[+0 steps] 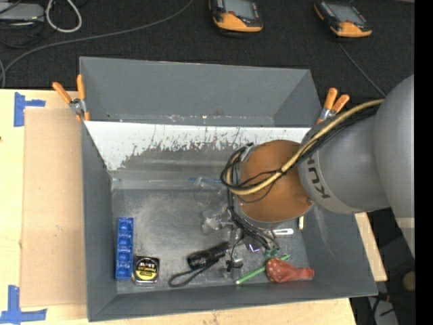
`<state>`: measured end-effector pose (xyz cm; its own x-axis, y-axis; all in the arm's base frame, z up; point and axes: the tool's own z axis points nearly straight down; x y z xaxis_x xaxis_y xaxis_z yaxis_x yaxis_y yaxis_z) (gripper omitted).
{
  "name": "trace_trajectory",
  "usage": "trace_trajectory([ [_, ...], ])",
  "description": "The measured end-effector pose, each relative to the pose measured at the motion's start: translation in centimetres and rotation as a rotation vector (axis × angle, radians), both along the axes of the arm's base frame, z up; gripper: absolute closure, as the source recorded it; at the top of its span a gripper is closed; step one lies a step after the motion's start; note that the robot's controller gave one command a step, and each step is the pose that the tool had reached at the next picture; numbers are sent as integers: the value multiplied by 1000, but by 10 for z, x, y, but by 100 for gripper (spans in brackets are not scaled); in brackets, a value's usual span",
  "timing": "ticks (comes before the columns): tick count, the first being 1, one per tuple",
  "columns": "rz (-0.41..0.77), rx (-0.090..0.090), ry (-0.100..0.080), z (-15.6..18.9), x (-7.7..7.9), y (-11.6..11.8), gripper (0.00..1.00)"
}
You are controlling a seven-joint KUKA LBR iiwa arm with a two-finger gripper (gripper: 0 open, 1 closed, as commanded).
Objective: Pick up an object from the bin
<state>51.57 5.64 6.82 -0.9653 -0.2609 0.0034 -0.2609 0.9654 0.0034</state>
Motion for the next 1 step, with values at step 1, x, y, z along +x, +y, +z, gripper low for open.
trace_trajectory([
  [1, 210, -1, 4, 2, 0, 20, 100],
])
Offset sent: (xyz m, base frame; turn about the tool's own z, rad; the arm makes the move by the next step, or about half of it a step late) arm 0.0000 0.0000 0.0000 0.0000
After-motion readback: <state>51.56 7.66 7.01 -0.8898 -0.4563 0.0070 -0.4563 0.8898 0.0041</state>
